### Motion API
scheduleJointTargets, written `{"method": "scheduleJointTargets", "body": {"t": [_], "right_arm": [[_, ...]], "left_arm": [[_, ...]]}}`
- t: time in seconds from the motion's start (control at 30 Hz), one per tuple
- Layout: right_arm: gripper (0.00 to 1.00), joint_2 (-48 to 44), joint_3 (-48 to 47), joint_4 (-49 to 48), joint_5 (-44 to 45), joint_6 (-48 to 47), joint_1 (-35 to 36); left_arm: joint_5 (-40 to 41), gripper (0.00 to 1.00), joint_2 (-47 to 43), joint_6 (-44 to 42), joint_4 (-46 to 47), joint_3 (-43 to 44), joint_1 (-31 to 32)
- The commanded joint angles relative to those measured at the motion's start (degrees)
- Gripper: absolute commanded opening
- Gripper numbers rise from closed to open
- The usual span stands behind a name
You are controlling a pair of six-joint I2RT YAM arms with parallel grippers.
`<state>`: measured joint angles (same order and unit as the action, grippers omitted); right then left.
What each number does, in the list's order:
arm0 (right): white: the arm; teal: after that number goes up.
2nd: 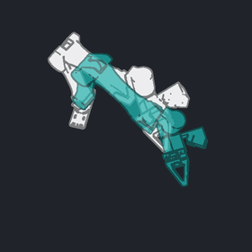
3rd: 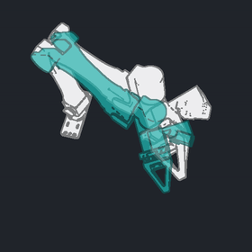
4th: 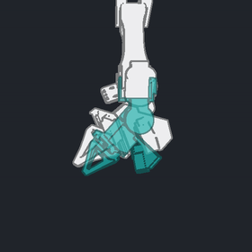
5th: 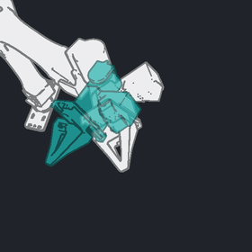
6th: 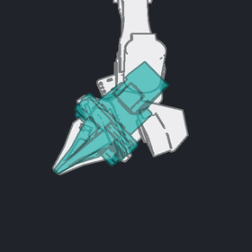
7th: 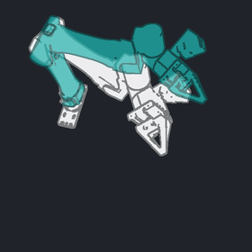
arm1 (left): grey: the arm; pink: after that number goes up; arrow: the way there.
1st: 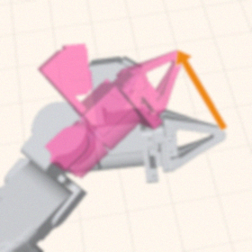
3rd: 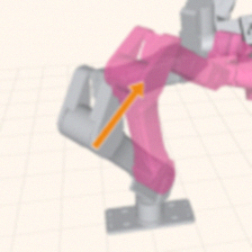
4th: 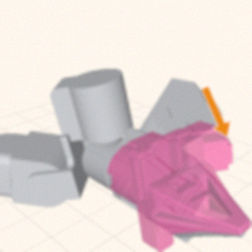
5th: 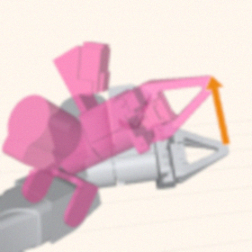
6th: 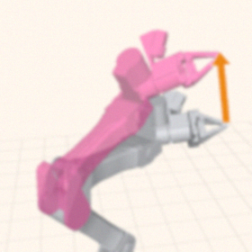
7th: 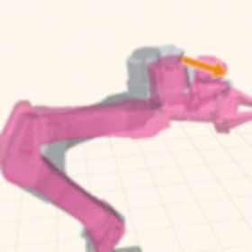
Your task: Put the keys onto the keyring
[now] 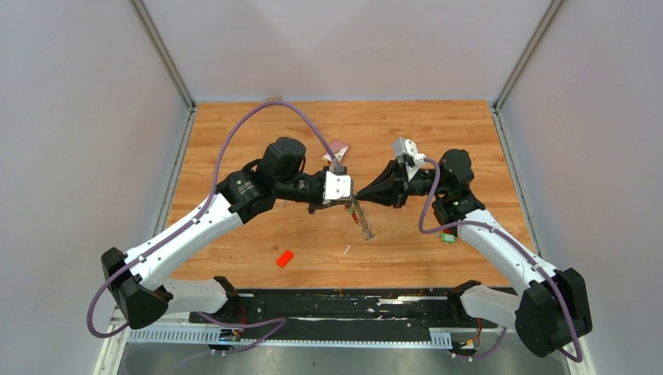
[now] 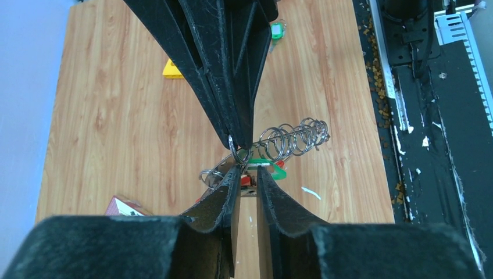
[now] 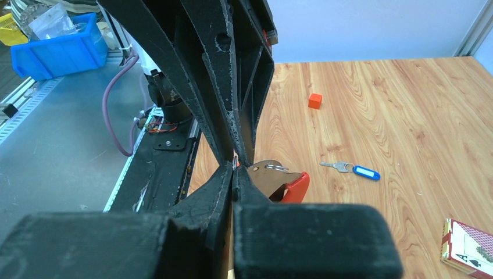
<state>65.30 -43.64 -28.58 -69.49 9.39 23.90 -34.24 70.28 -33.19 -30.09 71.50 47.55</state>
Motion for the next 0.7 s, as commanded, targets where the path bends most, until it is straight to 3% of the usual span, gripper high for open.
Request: {"method": "scheduleJointTargets", "body": {"t": [0.0,0.37,0.67], "right_arm": [[0.0,-0.5,-1.7,-2.4,-0.4,0.3,-0.3],[0.0,-0.5,-1.7,-3.3,0.0,1.2,-0.3],[0.0,-0.4,-0.9,-4.7,0.5,1.9,-0.3]], "left_arm": [[0.4,0.22,0.2,-0.6,2.8,0.0,0.1],[-1.5,0.09,2.1,1.4,3.7,-0.1,0.1],[-3.2,0.08,2.6,4.5,6.1,-1.7,0.1]]}}
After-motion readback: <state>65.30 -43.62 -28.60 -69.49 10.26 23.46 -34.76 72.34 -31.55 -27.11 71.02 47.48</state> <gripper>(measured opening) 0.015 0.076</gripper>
